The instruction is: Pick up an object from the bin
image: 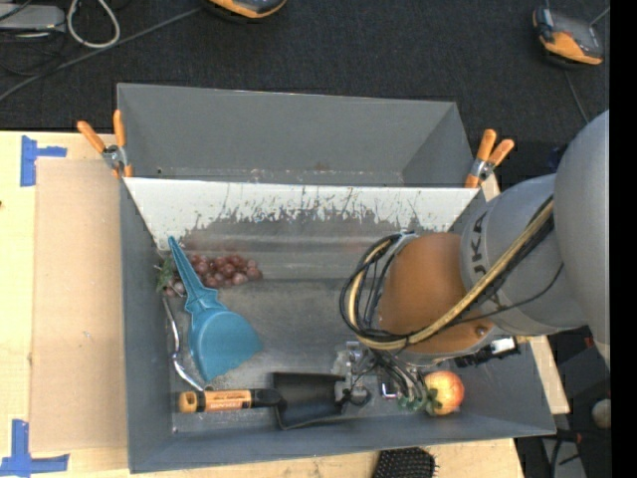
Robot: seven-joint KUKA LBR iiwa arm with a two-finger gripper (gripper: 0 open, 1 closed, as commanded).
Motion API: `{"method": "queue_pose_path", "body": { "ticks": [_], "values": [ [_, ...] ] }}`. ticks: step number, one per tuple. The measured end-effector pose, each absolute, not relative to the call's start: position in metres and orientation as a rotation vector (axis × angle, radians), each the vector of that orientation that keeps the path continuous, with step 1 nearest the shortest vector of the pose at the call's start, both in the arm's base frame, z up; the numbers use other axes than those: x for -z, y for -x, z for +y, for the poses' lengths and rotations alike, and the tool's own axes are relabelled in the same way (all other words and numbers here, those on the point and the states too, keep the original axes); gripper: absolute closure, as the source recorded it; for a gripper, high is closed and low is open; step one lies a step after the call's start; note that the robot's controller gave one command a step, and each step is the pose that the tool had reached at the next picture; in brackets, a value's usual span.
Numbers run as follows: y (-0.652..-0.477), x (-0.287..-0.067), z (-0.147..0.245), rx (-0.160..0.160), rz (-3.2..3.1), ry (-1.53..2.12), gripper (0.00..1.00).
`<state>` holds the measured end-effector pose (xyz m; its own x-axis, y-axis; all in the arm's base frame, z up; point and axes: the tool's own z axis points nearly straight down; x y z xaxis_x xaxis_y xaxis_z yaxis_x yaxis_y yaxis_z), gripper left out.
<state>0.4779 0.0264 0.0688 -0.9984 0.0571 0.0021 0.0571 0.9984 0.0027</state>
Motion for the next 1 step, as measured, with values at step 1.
{"method": "queue_pose_path", "body": {
  "ticks": [1],
  "values": [
    [-0.4784, -0.0691, 0.0161, 0.004, -3.138, 0.129, 1.00]
  ]
}}
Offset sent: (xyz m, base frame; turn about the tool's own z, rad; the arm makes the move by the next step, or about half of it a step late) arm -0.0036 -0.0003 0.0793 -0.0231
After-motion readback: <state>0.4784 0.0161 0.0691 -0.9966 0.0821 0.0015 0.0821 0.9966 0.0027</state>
